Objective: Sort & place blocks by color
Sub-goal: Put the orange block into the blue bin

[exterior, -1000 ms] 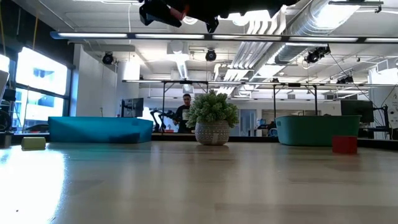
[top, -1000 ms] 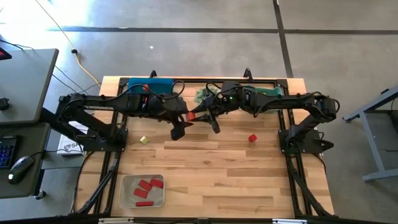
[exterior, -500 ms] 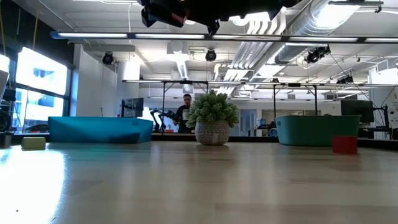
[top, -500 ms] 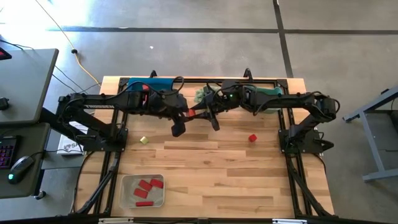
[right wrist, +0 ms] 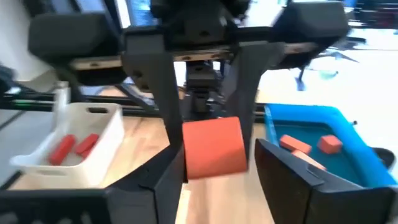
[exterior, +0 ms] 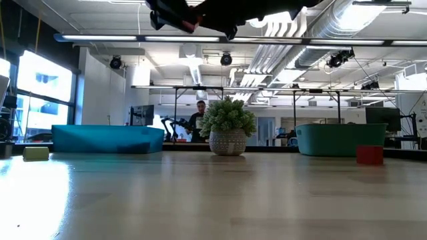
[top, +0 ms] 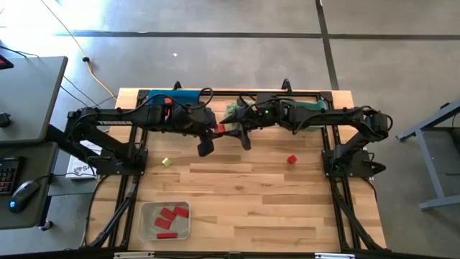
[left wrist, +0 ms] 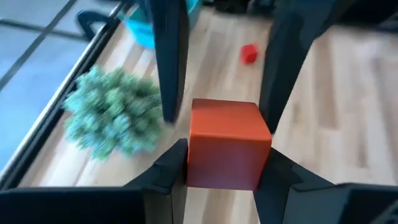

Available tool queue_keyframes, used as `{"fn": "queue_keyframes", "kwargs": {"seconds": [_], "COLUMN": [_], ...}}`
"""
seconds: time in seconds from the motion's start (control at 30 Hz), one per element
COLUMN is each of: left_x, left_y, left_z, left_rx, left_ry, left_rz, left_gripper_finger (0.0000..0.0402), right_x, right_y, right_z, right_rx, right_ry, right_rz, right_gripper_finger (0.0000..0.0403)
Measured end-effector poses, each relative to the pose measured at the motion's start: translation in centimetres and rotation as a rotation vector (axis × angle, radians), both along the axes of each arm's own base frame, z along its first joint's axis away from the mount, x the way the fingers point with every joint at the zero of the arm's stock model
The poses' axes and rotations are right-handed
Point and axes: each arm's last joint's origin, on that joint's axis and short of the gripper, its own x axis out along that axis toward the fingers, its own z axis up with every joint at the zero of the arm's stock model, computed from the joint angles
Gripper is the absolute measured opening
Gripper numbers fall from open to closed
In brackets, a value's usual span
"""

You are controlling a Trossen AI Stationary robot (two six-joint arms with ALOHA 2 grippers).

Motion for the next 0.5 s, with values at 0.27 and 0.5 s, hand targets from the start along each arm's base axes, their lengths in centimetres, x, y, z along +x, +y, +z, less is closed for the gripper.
{"fn": "queue_keyframes", "kwargs": {"seconds": [0.27, 0.5], "left_x": [-1.9, -4.4], "left_y": [1.5, 5.1], "left_z": [-1.4, -2.1], "left_rx": [0.042, 0.042], "left_ry": [0.234, 0.412], "left_rz": [0.094, 0.195], "left_gripper_finger": [0.011, 0.011], "right_x": [-0.1, -0.3], "right_y": [-0.4, -0.5], "right_z": [-0.3, -1.1], "right_rx": [0.028, 0.093], "right_ry": [0.036, 0.128], "right_rz": [-0.153, -0.236], "right_gripper_finger": [0.0196, 0.0197]}}
